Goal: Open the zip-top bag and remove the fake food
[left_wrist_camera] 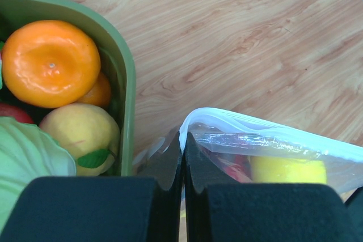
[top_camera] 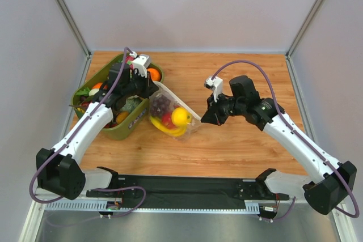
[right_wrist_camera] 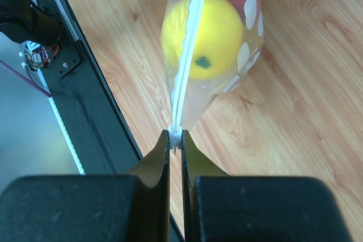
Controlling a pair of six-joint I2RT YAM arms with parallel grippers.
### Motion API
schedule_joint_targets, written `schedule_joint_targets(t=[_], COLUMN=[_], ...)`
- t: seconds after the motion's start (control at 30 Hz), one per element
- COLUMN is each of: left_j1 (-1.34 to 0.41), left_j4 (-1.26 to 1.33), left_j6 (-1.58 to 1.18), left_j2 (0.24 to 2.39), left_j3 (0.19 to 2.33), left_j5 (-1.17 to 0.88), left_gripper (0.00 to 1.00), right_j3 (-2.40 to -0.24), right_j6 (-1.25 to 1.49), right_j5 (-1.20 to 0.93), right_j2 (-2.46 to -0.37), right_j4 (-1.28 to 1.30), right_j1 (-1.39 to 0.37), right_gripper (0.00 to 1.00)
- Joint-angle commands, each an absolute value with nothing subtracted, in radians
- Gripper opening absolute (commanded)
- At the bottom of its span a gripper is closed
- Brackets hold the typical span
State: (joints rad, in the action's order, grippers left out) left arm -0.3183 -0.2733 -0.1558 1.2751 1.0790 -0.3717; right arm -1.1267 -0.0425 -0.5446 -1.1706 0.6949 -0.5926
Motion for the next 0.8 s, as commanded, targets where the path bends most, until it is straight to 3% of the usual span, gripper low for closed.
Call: schedule_joint_targets(t=[0.0,0.2,0.3,0.33,0.47,0.57,0.77], left_j1=[-0.291,-0.29,-0.291,-0.291,-0.301,-0.328,-0.388], left_j4=[-0.235,-0.172,-0.141,-0.14,-0.114,-0.113,-0.146], left_j6=[-0.153,-0.111,-0.088,-0.083,-0.058,-0.045,-0.003], left_j2=[1.236,1.212,1.209,1.21,1.23,1.233,1.259], left_j3=[1.085,1.063,1.063,1.066,1.071,1.069,1.081], left_j5=[-0.29,-0.453,-0.587,-0.624,-0.832,-0.891,-0.951], left_gripper=[0.0,0.0,0.0,0.0,0.0,0.0,0.0], right_j3=[-1.152,-1.17,-1.198,-1.224,-1.292,-1.315,-1.298], right_j6=[-0.052,-0.054,-0.057,-0.058,-0.077,-0.078,-0.069], right_j5=[-0.538,-0.523,-0.512,-0.511,-0.497,-0.474,-0.436], right_j2=[-1.127,-1.118,-1.127,-1.132,-1.155,-1.164,-1.213], right_j4=[0.775,0.785,0.785,0.79,0.793,0.752,0.626], right_j1=[-0.598,-0.597,-0.597,-0.597,-0.598,-0.598,-0.598], right_gripper=[0.0,0.03,0.2,0.33,0.54,0.6,0.63])
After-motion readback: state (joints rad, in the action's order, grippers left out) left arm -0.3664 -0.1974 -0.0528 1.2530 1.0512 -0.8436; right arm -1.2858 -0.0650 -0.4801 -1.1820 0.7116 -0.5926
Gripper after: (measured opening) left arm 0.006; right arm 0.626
